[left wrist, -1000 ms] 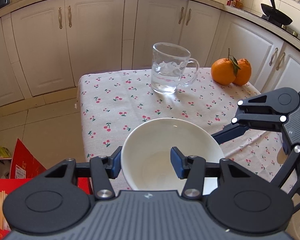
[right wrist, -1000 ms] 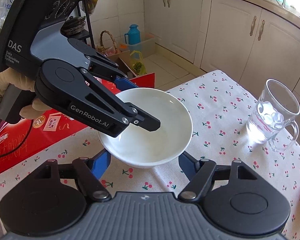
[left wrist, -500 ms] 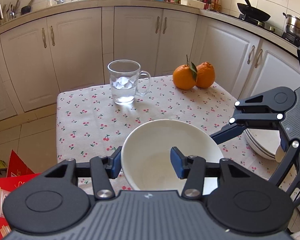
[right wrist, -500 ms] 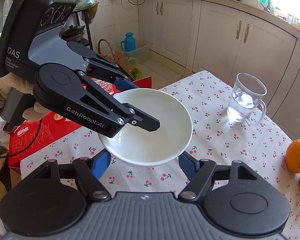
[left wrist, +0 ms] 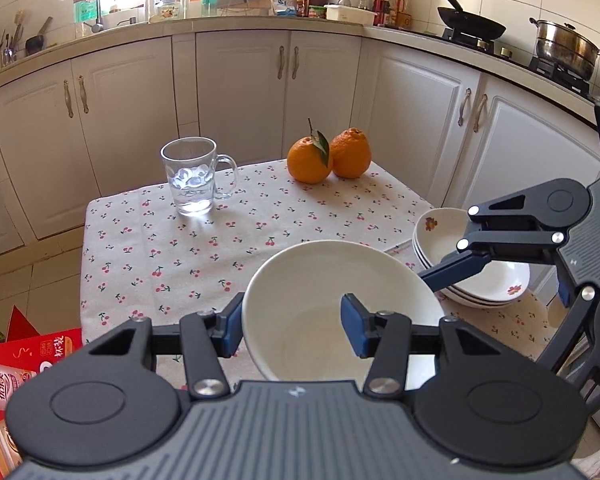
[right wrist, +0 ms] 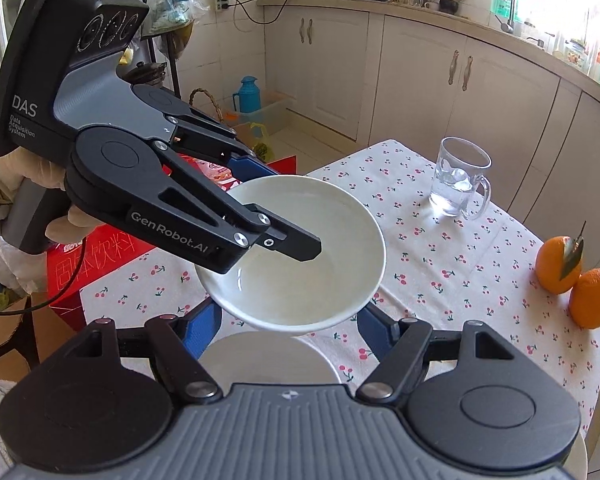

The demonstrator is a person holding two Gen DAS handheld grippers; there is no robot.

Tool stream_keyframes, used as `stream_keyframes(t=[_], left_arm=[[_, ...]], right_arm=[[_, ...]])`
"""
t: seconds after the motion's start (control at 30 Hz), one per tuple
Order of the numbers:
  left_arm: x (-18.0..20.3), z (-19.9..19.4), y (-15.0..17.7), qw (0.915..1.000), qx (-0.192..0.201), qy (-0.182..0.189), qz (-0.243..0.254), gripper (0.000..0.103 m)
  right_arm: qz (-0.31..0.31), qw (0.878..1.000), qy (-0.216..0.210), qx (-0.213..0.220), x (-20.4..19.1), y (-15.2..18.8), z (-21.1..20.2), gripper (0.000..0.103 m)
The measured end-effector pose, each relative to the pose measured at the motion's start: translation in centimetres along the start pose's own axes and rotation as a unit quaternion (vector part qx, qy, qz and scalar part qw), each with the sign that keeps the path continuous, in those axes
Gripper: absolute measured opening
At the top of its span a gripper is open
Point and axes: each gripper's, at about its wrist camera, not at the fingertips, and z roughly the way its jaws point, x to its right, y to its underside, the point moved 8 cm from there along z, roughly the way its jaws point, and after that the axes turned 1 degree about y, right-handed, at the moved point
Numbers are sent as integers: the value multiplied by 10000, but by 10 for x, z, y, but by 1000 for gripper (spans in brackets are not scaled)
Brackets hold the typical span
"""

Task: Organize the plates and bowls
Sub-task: 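Lift and carry the held bowl over the stacked bowls with the left gripper, then lower the bowl onto the stacked bowls and open the left gripper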

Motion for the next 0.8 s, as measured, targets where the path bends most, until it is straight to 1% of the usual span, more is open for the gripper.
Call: stream_keyframes(t=[0.13, 0.37, 0.53, 0.8], left_arm=[[17, -5, 7, 9999, 15, 107, 18, 49], [40, -8, 18, 9998, 13, 217, 48, 49], [49, -7, 26, 9996, -39, 267, 30, 49], [53, -1, 35, 9994, -136, 325, -53, 49]], right_arm=[[30, 10000, 64, 8, -7, 15, -16, 79], [111, 9998, 142, 23, -15, 38, -32, 79], [149, 9998, 159, -4, -18, 52, -35, 79], [134, 9997, 199, -73, -20, 63, -33, 79]])
